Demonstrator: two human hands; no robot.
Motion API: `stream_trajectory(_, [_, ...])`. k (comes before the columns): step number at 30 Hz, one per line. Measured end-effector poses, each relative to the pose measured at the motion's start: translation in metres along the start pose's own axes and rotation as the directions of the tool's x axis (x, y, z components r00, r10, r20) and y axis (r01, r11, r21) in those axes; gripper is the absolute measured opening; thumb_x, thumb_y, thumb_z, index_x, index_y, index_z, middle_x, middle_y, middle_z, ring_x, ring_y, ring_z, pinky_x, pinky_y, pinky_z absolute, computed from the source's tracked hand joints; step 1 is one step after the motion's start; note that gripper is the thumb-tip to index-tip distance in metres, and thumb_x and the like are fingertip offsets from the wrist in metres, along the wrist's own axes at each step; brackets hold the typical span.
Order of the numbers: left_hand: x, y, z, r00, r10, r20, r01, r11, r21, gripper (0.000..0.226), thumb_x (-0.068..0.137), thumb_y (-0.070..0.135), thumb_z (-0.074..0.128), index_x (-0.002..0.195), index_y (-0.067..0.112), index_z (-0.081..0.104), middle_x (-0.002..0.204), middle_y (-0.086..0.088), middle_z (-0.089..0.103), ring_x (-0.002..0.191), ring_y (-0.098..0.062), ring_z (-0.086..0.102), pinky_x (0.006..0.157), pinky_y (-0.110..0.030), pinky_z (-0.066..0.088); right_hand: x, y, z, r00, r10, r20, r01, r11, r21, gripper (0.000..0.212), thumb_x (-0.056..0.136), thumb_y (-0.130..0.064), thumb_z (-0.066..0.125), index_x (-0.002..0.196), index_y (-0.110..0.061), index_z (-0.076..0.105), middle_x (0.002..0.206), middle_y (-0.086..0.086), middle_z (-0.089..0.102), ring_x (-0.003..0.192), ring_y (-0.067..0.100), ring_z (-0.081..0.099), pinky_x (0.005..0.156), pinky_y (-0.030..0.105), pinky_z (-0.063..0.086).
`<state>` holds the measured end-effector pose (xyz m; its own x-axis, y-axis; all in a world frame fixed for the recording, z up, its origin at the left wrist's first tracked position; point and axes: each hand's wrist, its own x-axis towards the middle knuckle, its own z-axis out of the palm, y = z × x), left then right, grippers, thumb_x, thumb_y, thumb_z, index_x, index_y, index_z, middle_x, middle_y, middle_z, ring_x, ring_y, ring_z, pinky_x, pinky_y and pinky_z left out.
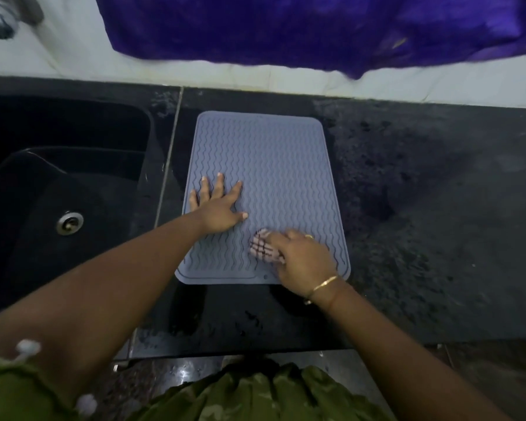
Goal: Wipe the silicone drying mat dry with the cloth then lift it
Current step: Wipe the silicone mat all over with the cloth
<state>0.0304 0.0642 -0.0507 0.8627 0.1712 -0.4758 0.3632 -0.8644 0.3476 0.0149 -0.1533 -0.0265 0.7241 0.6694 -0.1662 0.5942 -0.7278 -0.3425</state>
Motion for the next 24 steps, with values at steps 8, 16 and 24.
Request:
stream_trajectory(8, [0.006,0.024,-0.027,0.996,-0.087,0.034,0.084,0.994,0.069,0.093,0.081,0.044,0.067,0.148,0.033,0.004,0.151,-0.011,-0.032,0.137,-0.038,-0.030,0.111,-0.059,-0.007,0.049,0.010,-0.054,0.919,0.380,0.099,-0.306,0.534,0.788,0.016,0.081,-0.018,0.071,0.091,-0.019,0.059,0.079,-0.003,0.063,0.071,0.012,0.060,0.067,0.025,0.050])
stream_trajectory(16, [0.026,0.030,-0.041,0.993,-0.082,0.083,0.087,0.994,-0.063,0.128,0.052,0.061,0.081,0.148,0.026,0.004,0.151,-0.011,-0.032,0.135,-0.041,-0.031,0.107,-0.064,-0.007,0.128,0.027,-0.068,0.812,0.564,-0.151,-0.393,0.720,0.572,0.058,0.090,-0.046,0.053,0.133,-0.009,0.043,0.134,0.020,0.047,0.119,0.038,0.049,0.095,0.041,0.043])
stream_trajectory(24, [0.036,0.026,-0.040,0.957,-0.038,0.288,0.033,0.999,0.021,0.140,0.053,0.065,0.078,0.135,0.041,-0.034,0.131,-0.008,-0.058,0.118,-0.044,-0.049,0.100,-0.068,-0.017,0.153,0.032,-0.020,0.951,0.193,-0.243,-0.228,0.966,-0.123,0.054,0.086,-0.042,0.051,0.138,-0.036,0.038,0.150,0.016,0.020,0.131,0.042,0.023,0.103,0.058,0.024])
